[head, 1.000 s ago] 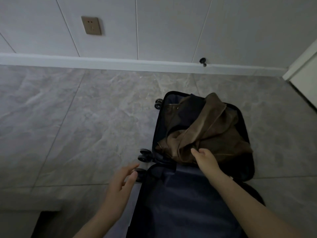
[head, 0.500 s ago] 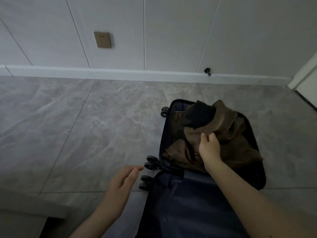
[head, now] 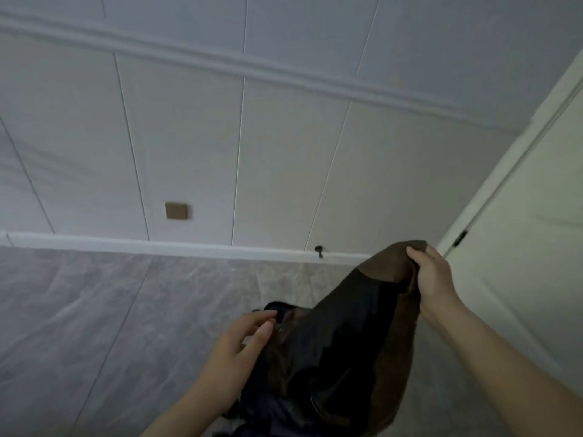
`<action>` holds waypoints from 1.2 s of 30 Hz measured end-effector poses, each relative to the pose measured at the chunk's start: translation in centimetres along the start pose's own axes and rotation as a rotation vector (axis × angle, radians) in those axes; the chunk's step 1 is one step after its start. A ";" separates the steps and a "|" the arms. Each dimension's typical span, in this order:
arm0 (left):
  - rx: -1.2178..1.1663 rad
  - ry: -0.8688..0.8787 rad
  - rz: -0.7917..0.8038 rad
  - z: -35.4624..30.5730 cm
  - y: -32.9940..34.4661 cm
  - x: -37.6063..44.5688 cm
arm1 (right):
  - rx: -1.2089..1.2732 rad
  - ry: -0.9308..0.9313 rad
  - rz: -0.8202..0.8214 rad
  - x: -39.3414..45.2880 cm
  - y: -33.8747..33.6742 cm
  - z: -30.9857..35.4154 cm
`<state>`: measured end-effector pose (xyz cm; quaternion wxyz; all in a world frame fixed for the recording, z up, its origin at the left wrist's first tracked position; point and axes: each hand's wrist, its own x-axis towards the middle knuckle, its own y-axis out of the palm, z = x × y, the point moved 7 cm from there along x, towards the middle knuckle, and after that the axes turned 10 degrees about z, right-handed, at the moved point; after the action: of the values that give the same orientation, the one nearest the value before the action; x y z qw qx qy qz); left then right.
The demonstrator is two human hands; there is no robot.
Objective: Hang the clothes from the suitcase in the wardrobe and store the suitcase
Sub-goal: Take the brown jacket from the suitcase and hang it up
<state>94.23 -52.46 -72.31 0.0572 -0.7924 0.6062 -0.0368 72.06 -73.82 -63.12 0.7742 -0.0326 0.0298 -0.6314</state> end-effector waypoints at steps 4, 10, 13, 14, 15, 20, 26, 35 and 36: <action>0.082 0.071 0.006 -12.5 -1.4 -0.3 | 0.030 -0.078 0.050 -2.2 -2.4 13.7; 0.243 0.211 -0.008 -31.3 -3.1 -2.0 | 0.030 -0.243 0.071 -6.3 -4.0 34.5; 0.311 0.311 -0.023 -41.0 -3.8 -3.2 | -0.005 -0.330 0.150 -9.0 -4.2 44.6; 0.330 0.341 -0.025 -44.7 -4.1 -3.9 | -0.018 -0.359 0.164 -10.2 -4.5 48.3; 0.347 0.362 -0.030 -47.5 -4.3 -4.5 | -0.026 -0.394 0.178 -11.3 -4.8 51.1; 0.495 0.375 0.050 -57.2 -3.9 -7.4 | -0.060 -0.518 0.184 -18.9 -6.4 64.3; 0.601 0.462 0.273 -60.9 1.1 -11.8 | -0.074 -0.605 0.144 -30.1 -8.4 74.0; 0.295 0.679 0.086 -68.7 -1.9 -20.0 | -0.233 -0.637 0.097 -43.4 -10.7 80.5; 0.272 0.707 0.021 -70.0 -3.5 -20.8 | -0.269 -0.637 0.084 -44.7 -10.8 81.3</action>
<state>83.13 -34.68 -2.28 -0.0504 -0.7098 0.5862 -0.3874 59.66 -31.17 19.03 0.7586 -0.3287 -0.1291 -0.5475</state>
